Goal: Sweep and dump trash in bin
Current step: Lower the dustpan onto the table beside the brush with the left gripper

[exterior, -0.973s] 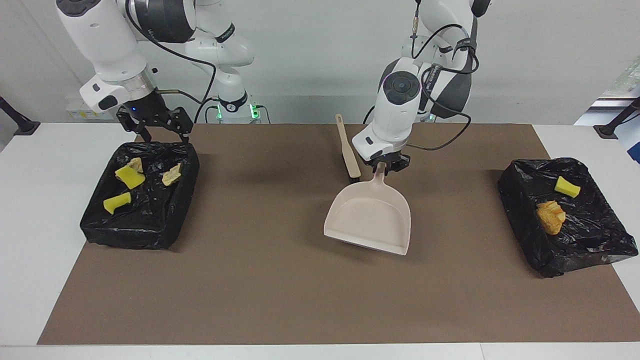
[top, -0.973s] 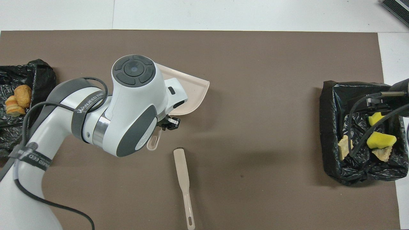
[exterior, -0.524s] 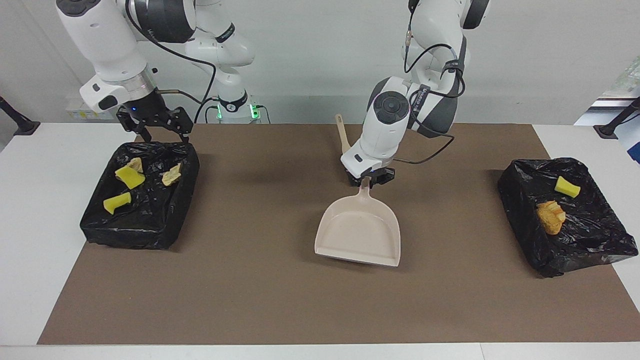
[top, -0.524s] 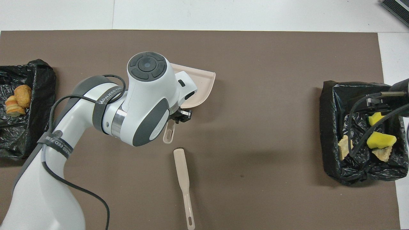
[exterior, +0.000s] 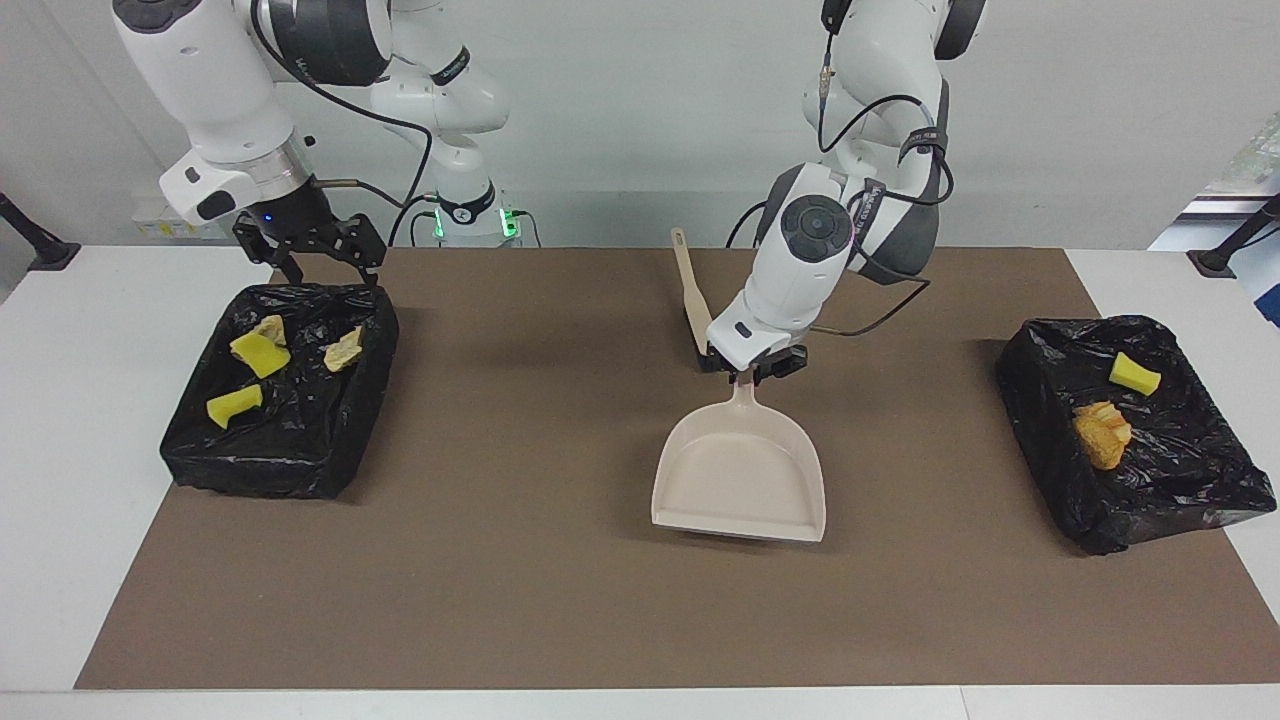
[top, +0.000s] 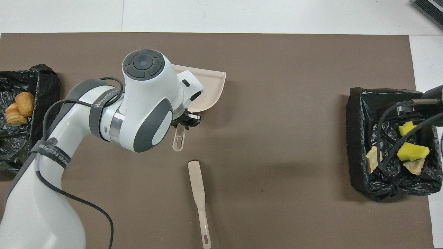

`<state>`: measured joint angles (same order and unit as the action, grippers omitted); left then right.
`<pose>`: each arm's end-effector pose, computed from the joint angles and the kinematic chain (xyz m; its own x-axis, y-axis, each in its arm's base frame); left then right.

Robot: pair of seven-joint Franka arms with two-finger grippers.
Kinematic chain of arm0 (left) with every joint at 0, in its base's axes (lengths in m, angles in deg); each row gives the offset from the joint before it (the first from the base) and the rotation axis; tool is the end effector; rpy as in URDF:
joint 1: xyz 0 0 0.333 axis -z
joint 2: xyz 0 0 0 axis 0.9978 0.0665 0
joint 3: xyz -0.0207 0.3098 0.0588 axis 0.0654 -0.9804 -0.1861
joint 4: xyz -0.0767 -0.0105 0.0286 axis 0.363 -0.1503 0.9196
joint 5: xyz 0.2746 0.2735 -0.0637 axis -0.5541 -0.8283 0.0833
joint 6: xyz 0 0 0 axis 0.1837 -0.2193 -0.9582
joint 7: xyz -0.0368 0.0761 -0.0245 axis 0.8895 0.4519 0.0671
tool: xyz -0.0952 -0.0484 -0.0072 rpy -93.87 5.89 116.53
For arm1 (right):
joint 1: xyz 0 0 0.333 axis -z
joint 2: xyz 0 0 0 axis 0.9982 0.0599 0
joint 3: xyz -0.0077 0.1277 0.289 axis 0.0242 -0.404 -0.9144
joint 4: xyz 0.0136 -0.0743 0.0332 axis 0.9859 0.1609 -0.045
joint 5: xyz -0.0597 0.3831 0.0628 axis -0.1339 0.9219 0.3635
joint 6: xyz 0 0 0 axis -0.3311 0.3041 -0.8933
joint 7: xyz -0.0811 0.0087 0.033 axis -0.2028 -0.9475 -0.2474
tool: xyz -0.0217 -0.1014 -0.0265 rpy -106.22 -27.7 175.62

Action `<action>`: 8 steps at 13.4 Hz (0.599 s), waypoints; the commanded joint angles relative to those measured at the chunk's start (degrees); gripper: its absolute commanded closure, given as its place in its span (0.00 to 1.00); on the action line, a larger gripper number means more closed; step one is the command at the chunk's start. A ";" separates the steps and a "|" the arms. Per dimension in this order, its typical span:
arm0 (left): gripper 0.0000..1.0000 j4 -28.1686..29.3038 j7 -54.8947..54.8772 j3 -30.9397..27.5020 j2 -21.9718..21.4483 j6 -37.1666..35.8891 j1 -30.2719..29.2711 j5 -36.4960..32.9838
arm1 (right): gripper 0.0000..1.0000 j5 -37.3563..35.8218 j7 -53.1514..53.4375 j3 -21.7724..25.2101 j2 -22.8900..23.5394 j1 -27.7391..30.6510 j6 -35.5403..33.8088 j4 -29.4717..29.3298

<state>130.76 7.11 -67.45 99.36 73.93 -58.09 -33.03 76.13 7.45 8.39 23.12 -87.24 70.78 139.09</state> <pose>0.5612 -0.3308 0.4305 0.9729 -0.1915 -0.1298 -0.1842 -0.9806 0.0667 0.5505 -0.0134 0.5994 0.9981 -0.0508 -0.0360 -0.0507 -0.9987 0.0030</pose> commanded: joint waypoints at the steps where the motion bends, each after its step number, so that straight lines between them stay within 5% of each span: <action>1: 1.00 0.63 0.36 -0.52 -0.13 1.90 0.38 0.58 | 0.00 -0.12 0.72 0.10 -0.12 -0.12 0.49 -0.22; 8: 1.00 0.90 0.54 -0.43 -0.39 2.17 2.84 0.93 | 0.00 -0.12 0.72 0.10 -0.12 -0.12 0.49 -0.22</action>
<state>130.89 7.11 -67.09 99.55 74.91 -57.12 -32.86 76.13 7.45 8.39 23.12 -87.24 70.78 139.09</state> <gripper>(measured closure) 0.674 0.000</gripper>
